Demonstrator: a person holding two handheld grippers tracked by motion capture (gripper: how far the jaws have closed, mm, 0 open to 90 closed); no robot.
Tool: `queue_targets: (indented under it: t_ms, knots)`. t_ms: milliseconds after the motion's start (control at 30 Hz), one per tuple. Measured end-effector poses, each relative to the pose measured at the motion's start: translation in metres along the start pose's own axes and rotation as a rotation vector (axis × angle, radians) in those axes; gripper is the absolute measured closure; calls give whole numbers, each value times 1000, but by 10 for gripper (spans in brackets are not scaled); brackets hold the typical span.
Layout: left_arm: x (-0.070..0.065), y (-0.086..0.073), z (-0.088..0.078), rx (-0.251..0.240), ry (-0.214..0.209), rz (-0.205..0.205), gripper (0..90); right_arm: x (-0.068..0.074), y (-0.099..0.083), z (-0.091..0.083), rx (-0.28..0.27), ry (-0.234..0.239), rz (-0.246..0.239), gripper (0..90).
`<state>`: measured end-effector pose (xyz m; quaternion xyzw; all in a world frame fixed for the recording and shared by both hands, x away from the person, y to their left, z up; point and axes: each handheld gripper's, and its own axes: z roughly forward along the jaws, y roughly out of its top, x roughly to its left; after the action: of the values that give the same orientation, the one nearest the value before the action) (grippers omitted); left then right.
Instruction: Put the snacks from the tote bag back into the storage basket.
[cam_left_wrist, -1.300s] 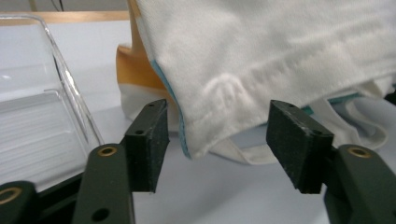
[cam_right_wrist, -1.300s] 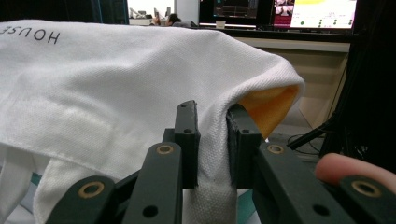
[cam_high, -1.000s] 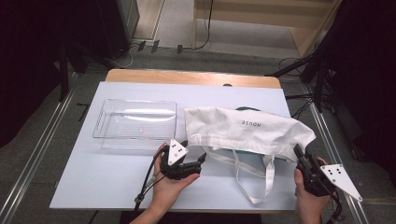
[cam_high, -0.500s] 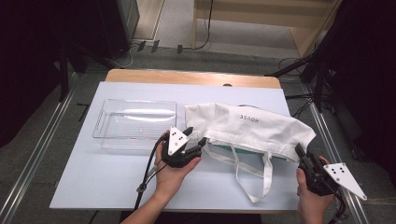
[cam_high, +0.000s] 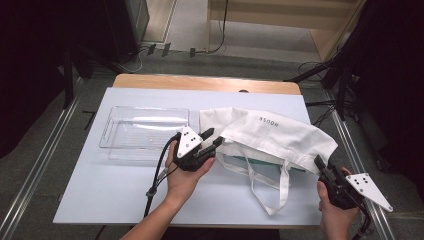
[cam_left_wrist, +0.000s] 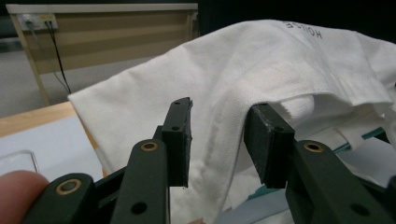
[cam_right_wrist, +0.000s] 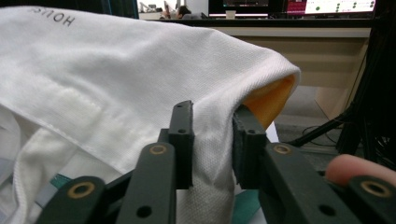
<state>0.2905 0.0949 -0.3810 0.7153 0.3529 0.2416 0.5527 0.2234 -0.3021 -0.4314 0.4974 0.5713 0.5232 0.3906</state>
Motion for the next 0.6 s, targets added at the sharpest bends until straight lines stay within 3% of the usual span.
queue_targets:
  t_ms: [67,200,267,300,467,500,600]
  knots:
    - [0,5,2,0,-2,8,640,0,1,-1,7,0,0,685]
    - [1,13,7,7,-18,1,682,-1,6,-4,15,0,27,495]
    - [1,16,8,12,-26,-2,733,-1,10,-6,5,-7,54,416]
    - [0,18,9,18,-30,-1,803,0,13,-9,-5,-25,60,362]
    - [0,22,14,31,-34,-11,877,6,18,-15,-33,-25,51,326]
    - [-1,22,14,35,-33,-11,890,14,21,-17,-39,8,43,310]
    - [-2,23,14,34,-37,-12,898,24,24,-16,-37,37,12,293]
